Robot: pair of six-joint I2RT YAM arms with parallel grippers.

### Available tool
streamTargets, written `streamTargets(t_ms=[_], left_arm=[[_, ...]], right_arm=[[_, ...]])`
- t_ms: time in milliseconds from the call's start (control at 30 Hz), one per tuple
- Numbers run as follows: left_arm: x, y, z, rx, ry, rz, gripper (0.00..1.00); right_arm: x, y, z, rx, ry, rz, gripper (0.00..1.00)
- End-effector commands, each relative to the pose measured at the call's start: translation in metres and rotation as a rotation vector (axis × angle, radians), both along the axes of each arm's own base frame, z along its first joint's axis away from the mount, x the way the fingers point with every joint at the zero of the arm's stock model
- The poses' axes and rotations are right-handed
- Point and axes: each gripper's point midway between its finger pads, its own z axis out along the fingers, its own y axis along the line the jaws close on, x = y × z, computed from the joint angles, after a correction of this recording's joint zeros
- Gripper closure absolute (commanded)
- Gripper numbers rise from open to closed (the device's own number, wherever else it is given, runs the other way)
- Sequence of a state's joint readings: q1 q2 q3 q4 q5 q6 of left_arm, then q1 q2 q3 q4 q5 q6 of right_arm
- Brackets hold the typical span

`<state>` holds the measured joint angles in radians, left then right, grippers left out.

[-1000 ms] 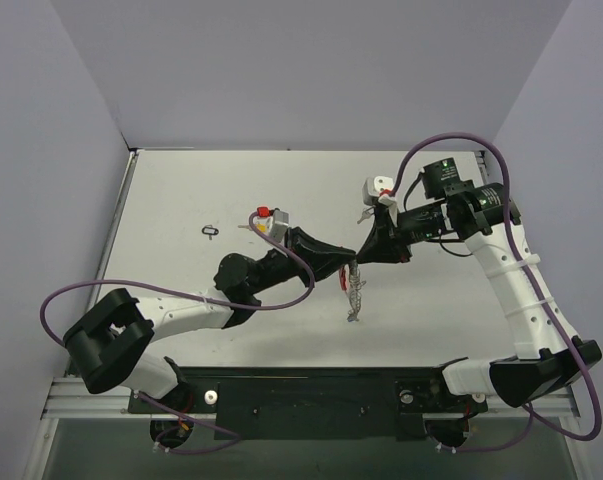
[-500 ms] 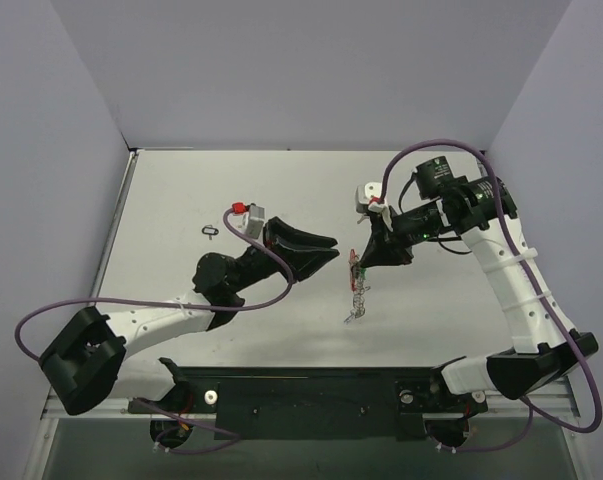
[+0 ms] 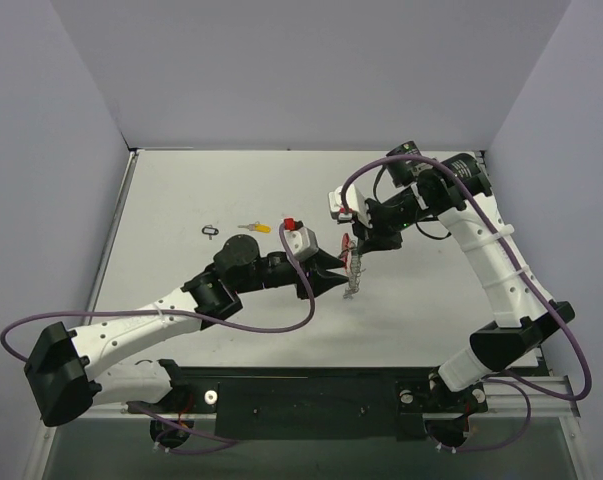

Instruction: Put the keys on the keyring

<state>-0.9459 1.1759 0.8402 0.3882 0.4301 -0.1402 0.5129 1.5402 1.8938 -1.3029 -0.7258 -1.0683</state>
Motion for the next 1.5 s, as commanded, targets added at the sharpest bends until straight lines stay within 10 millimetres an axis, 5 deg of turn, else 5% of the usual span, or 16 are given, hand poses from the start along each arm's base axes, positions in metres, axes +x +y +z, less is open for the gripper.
streamTargets(t_ms=[0,467,1267,1333,1400,1467], left_arm=[[0.013,0.004,0.011,0.033,-0.121,0.085,0.54],[0.030,-0.009,0.024,-0.087,-0.201,0.166,0.61],[0.035,-0.021,0.006,-0.069,-0.165,0.156,0.72],[0.035,-0.020,0.006,-0.069,-0.166,0.157,0.75],[0.035,-0.020,0.006,-0.070,-0.167,0.154,0.94],[0.034,-0.021,0.009,-0.077,-0.164,0.151,1.00]], right_arm=[[-0.049,-0.036,-0.008,-0.176,0.156,0.015,1.00],[-0.056,-0.029,-0.009,-0.148,0.184,0.043,1.00],[-0.060,-0.023,-0.005,-0.107,0.206,0.052,1.00],[-0.061,-0.023,-0.006,-0.106,0.209,0.054,1.00],[-0.062,-0.023,-0.006,-0.106,0.208,0.056,1.00],[-0.063,-0.023,-0.006,-0.105,0.213,0.056,1.00]])
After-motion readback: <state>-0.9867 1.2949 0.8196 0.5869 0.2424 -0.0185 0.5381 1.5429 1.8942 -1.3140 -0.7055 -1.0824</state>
